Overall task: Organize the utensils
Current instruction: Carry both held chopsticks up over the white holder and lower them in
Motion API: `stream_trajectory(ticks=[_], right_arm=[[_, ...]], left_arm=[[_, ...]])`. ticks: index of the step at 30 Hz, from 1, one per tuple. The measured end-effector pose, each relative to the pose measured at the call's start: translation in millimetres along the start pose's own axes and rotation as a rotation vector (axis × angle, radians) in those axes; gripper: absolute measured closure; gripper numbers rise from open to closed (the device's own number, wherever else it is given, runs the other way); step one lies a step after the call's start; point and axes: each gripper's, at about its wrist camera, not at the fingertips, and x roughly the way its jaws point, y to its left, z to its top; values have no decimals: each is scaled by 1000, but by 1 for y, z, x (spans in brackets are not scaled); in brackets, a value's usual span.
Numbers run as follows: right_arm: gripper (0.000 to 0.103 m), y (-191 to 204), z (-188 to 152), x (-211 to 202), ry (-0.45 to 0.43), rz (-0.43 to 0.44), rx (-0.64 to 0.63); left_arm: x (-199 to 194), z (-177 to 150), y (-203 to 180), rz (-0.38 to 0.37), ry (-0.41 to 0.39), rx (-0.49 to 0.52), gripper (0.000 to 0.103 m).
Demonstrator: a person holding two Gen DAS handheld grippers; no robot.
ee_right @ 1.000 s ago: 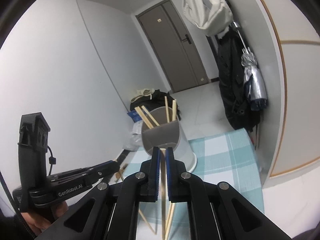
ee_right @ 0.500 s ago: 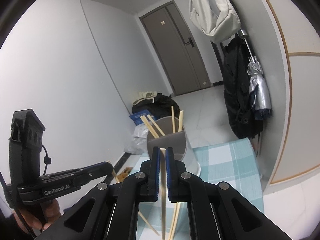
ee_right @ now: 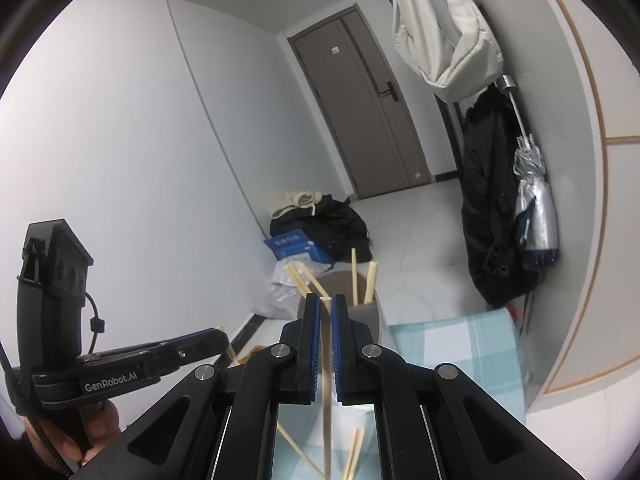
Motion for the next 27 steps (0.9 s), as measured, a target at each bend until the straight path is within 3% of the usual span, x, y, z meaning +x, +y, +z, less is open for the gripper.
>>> stream_trajectory(ticks=[11, 20, 27], right_arm=[[98, 3, 52, 24, -47, 41, -6], [98, 0, 101, 53, -111, 49, -28], [98, 4, 125, 84, -163, 41, -71]], left_arm=[[4, 55, 4, -31, -56, -44, 102], [16, 101, 17, -3, -139, -46, 102], [35, 109, 30, 59, -179, -43, 102]])
